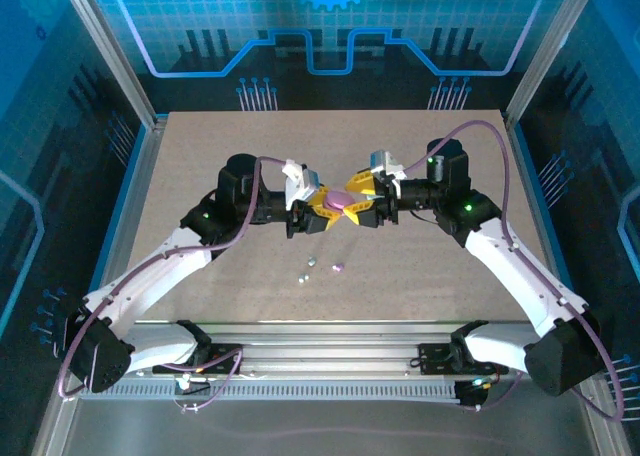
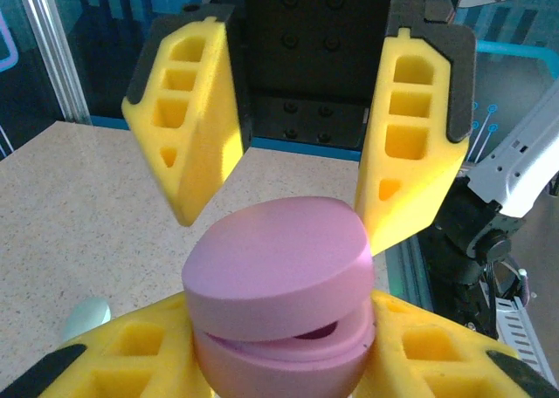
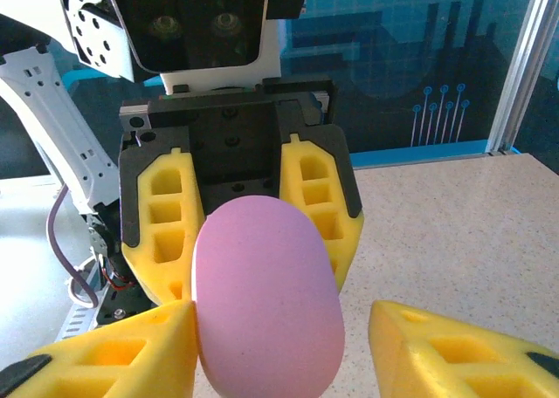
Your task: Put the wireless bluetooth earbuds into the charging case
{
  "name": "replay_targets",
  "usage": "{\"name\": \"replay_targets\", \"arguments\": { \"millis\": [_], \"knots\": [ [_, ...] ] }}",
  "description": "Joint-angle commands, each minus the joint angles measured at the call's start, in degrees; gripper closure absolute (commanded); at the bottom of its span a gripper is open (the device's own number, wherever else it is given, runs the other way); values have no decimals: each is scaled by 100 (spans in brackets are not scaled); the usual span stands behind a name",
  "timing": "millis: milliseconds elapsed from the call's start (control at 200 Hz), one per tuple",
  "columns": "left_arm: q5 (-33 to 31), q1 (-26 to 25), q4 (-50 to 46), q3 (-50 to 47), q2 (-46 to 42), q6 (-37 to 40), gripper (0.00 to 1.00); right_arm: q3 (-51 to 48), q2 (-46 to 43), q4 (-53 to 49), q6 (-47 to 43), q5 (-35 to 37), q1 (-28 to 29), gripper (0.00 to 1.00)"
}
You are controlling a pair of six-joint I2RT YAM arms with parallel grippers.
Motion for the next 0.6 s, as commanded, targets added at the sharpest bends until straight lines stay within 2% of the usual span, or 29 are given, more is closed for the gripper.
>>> {"name": "replay_targets", "arguments": {
  "millis": [0,400,595],
  "knots": [
    [477,-88,82,93,-35,-20,68,127,-38,272,94,626,-51,48],
    [554,-83,265,29,12,-190,67,246,-22,278,200,1036,-43,54],
    [203,-80,395,-83,-5,-181,67,486,-18,44,146,179,-43,48]
  ]
}}
